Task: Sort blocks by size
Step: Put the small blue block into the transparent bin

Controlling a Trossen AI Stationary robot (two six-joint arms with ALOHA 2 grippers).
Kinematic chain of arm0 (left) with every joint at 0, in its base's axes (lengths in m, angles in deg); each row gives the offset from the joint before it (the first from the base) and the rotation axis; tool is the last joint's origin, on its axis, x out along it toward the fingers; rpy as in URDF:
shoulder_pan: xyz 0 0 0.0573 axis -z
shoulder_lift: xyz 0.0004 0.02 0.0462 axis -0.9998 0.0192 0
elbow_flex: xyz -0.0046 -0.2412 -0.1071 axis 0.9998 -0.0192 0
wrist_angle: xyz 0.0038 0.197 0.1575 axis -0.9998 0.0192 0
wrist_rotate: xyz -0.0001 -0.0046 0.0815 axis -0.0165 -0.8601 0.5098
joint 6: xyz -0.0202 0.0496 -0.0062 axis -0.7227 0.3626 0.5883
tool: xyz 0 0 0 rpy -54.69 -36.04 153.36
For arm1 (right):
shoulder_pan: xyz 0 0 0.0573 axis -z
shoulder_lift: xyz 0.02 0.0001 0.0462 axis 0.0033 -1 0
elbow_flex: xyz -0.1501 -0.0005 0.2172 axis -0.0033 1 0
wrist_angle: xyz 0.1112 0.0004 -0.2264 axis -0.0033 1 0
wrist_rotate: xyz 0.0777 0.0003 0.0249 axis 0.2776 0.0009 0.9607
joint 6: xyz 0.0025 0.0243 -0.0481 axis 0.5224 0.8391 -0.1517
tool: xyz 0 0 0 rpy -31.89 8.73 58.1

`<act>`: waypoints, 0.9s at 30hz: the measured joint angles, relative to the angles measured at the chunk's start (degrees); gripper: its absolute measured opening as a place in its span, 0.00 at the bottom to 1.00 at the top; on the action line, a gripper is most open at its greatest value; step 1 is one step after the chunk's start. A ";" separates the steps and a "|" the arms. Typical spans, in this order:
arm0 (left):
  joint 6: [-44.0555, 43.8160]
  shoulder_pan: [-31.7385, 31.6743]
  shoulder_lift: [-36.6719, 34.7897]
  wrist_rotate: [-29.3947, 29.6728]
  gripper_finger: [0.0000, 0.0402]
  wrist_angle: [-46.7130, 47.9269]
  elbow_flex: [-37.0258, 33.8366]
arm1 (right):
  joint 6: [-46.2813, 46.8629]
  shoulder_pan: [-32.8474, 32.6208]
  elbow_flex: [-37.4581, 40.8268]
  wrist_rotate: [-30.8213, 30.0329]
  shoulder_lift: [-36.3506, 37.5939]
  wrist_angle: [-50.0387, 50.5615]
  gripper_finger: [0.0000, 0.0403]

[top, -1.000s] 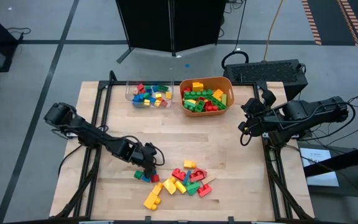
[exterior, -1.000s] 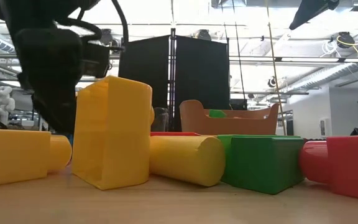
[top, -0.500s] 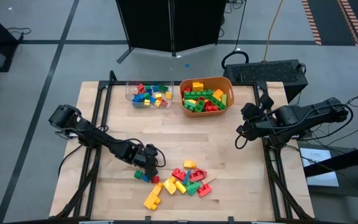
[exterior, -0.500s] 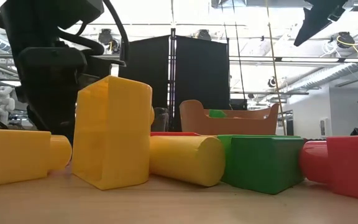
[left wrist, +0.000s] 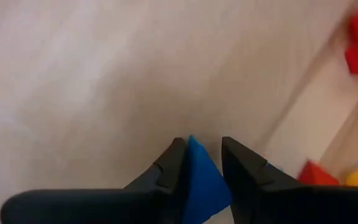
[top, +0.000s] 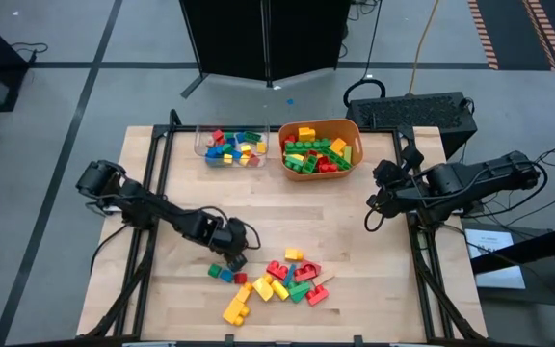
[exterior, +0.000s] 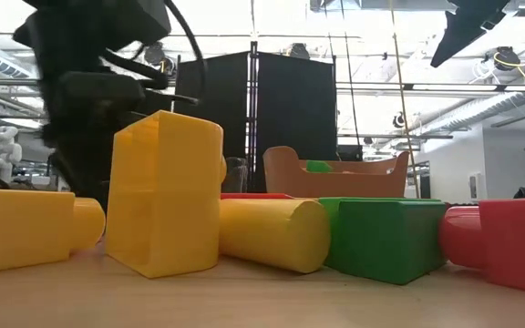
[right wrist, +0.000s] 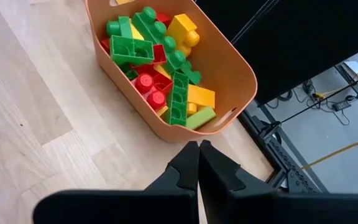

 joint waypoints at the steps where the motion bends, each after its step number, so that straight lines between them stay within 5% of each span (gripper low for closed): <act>1: 0.59 -0.94 -0.25 0.16 0.19 0.03 0.12 | -0.06 0.01 -0.01 -0.19 0.00 0.00 0.01; 12: 15.50 -16.36 -5.34 3.51 0.19 4.80 6.25 | -0.08 0.01 -0.06 -0.29 0.00 -0.95 0.01; 22: 37.19 -34.85 -9.88 20.55 0.19 5.18 17.35 | -1.30 0.01 -0.06 -0.27 0.02 -3.56 0.01; 27: 42.92 -43.90 -9.56 22.15 0.19 5.49 17.76 | -1.43 0.01 -0.06 -0.25 0.02 -4.45 0.01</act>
